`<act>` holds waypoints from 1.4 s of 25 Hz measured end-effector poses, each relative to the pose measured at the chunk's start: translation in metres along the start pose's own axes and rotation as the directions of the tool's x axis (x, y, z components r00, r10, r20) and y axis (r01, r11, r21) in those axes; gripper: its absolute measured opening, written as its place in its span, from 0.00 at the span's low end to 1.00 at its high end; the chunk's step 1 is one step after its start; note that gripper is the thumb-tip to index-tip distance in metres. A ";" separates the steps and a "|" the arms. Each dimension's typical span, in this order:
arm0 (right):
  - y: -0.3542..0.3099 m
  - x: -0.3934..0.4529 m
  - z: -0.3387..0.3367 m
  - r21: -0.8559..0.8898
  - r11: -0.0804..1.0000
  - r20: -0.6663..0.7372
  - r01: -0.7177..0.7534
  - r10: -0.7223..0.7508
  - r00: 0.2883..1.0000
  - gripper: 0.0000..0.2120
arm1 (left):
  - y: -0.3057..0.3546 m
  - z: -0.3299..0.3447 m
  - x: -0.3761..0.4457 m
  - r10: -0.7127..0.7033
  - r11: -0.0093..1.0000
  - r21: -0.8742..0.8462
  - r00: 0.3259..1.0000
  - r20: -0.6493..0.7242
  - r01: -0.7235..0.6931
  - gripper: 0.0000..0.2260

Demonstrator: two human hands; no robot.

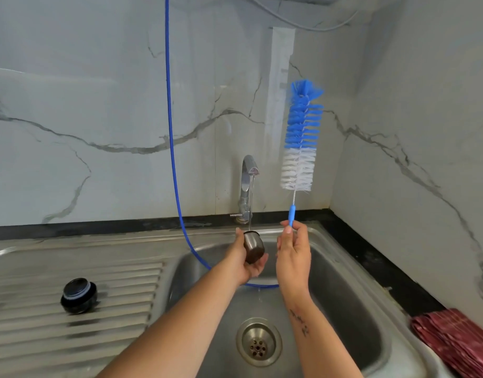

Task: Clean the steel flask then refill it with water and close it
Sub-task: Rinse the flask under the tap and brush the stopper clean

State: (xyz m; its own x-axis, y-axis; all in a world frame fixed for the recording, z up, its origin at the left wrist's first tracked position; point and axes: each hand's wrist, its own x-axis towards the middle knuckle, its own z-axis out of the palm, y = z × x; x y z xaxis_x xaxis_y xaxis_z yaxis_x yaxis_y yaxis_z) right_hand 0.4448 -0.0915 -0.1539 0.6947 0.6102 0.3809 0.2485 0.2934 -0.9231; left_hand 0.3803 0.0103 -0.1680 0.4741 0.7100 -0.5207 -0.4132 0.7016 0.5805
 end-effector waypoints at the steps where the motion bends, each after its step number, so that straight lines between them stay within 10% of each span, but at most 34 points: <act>1: 0.001 0.000 0.000 -0.001 1.000 -0.006 -0.006 0.006 1.000 0.10 | 0.003 -0.004 -0.002 0.010 0.999 0.032 1.000 -0.020 -0.009 0.31; 9: 0.005 0.001 0.001 -0.007 0.999 -0.015 -0.035 0.035 0.999 0.09 | 0.022 -0.006 -0.008 0.246 0.911 0.324 0.967 0.069 -0.255 0.17; 16: 0.011 0.004 0.002 -0.020 0.996 -0.063 -0.082 0.081 0.995 0.13 | 0.010 -0.018 -0.011 0.613 0.514 0.713 0.785 0.084 -0.478 0.20; 35: 0.011 0.006 0.003 -0.052 0.986 -0.064 -0.158 0.154 0.986 0.08 | 0.011 -0.021 -0.011 0.581 0.548 0.720 0.813 0.038 -0.426 0.17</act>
State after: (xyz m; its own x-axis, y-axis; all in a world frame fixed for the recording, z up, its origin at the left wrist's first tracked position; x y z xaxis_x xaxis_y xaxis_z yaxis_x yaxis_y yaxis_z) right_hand 0.4492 -0.0823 -0.1620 0.7666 0.5997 0.2298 0.1708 0.1545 -0.9731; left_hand 0.3541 0.0118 -0.1691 0.1744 0.9827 -0.0621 0.1312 0.0393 0.9906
